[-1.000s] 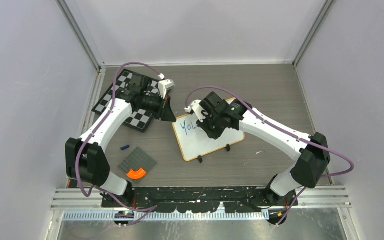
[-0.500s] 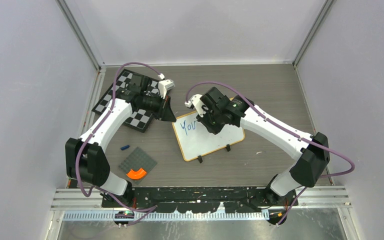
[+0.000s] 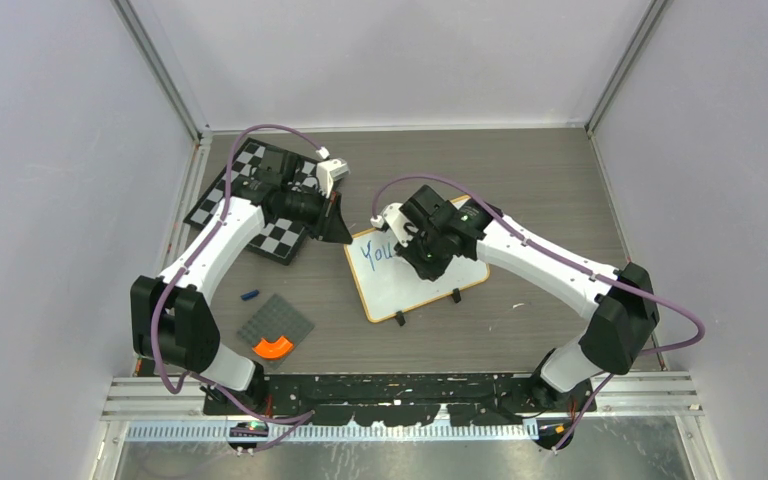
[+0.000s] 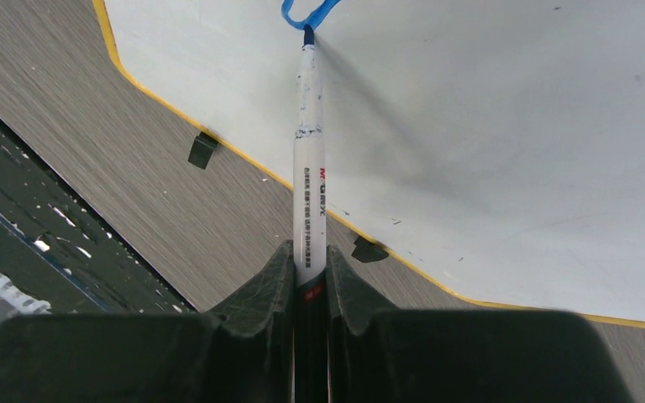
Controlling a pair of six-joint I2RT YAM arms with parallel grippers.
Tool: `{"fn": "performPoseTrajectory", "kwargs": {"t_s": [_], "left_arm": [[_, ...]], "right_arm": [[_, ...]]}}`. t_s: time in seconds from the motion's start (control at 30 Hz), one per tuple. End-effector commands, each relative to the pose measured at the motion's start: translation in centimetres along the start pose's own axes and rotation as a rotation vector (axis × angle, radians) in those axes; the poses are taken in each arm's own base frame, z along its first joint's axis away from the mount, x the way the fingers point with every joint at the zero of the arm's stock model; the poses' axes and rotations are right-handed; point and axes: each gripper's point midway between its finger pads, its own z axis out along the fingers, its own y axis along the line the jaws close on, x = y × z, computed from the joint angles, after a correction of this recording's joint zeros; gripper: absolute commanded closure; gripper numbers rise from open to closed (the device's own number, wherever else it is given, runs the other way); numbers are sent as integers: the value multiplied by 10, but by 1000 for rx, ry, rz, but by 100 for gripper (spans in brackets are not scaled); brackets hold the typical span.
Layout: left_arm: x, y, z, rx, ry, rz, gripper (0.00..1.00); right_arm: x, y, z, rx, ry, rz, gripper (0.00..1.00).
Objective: Write a sentence on the whiteboard
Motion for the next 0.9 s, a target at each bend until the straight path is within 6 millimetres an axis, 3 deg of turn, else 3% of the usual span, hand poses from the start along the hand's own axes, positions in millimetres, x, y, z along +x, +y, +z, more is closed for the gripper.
{"fn": "performPoseTrajectory", "kwargs": {"t_s": [0.0, 0.47, 0.87], "left_arm": [[2, 3, 2, -8, 1, 5, 100], [2, 0, 0, -5, -1, 7, 100], [2, 0, 1, -5, -4, 7, 100]], "right_arm": [[-3, 1, -7, 5, -30, 4, 100], [-23, -4, -41, 31, -111, -4, 100], [-47, -18, -54, -21, -224, 137, 100]]}}
